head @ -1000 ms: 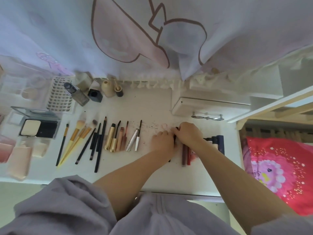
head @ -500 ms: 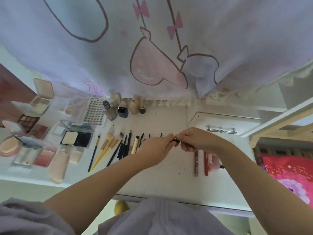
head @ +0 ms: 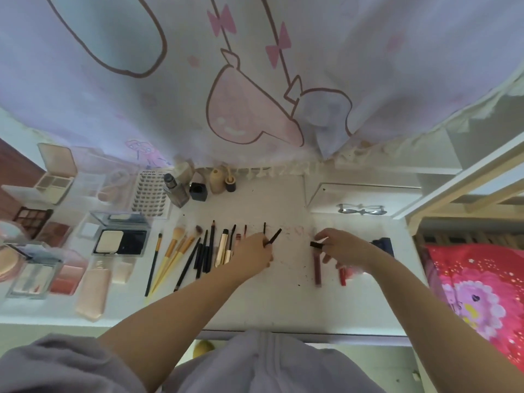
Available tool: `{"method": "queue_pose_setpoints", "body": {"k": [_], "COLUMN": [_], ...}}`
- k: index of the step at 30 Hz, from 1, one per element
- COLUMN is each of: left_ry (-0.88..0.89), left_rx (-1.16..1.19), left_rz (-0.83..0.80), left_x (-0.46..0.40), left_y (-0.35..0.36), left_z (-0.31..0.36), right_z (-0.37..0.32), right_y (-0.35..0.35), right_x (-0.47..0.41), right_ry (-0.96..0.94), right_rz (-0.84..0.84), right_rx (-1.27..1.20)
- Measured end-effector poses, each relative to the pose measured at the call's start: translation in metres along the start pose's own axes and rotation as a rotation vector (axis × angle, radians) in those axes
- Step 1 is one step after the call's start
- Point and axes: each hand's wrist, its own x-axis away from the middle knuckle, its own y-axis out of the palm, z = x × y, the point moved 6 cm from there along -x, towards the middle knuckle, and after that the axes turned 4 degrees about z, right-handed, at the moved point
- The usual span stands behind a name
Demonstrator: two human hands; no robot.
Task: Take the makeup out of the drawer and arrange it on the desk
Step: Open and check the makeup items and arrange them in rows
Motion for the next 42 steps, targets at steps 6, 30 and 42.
{"method": "queue_pose_setpoints", "body": {"k": [6, 30, 42], "left_ry": [0.011, 0.340, 0.219], "left_rx": [-0.372, -0.784, -0.836], "left_rz": [0.082, 0.143, 0.047], "left_x": [-0.031, -0.026, -0.014], "left_y": [0.011, 0.052, 0.066], "left_z": [0.016, 0.053, 0.048], "right_z": [-0.005, -0.003, 0.005], "right_y": [0.040, 0.001, -0.008], "right_x": [-0.025, -0.069, -0.066], "right_ry": [0.028, 0.068, -0.006], "right_rz": [0.200, 0.345, 0.061], "right_rx": [-0.094, 0.397, -0.035]}}
